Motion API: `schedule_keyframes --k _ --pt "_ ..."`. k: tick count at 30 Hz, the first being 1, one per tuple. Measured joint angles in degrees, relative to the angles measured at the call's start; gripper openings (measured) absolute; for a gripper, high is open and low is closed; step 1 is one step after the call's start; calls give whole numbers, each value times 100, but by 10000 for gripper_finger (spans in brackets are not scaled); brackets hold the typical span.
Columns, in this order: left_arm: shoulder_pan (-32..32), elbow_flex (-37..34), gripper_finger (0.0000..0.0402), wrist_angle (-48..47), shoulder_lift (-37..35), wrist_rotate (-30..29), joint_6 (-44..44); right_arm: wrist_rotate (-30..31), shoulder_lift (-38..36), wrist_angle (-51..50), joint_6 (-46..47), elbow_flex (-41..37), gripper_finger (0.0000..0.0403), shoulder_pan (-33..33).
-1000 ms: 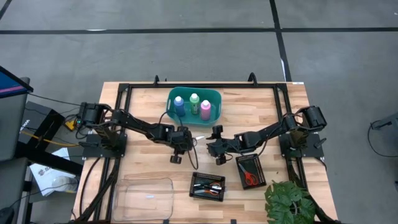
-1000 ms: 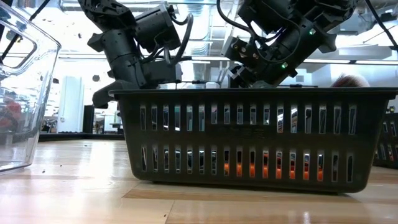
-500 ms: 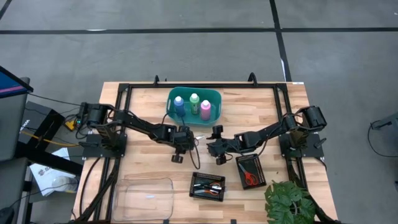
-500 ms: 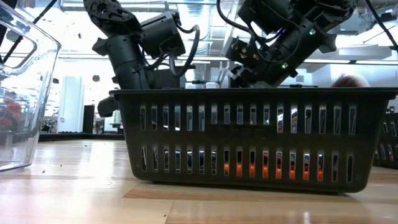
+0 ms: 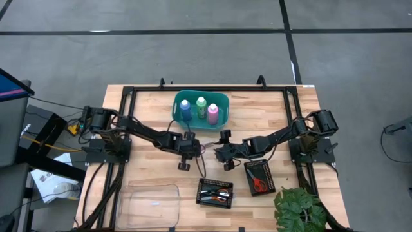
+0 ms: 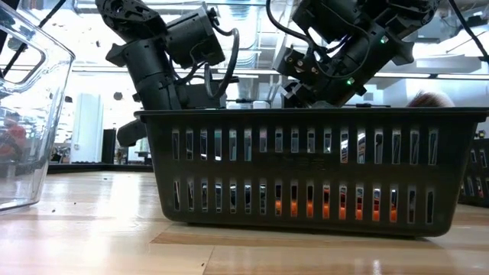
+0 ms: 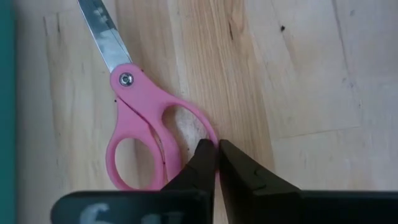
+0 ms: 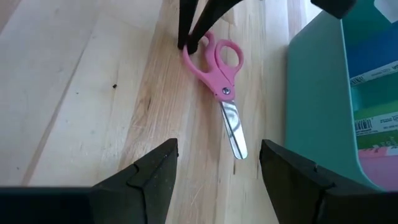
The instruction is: Pick & Place Paint Supplies
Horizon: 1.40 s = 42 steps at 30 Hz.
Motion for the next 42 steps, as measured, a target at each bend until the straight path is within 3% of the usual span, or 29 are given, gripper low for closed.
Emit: schedule_keyframes --k 25,33,42 --pt "-106 -15 0 727 -230 -305 171 -231 174 483 -854 12 214 -196" --pt "-227 -7 0 789 -238 -273 193 768 976 593 -1352 244 214 -138" --pt "-266 4 0 834 -249 -120 217 1279 1419 638 -1701 763 213 -53"
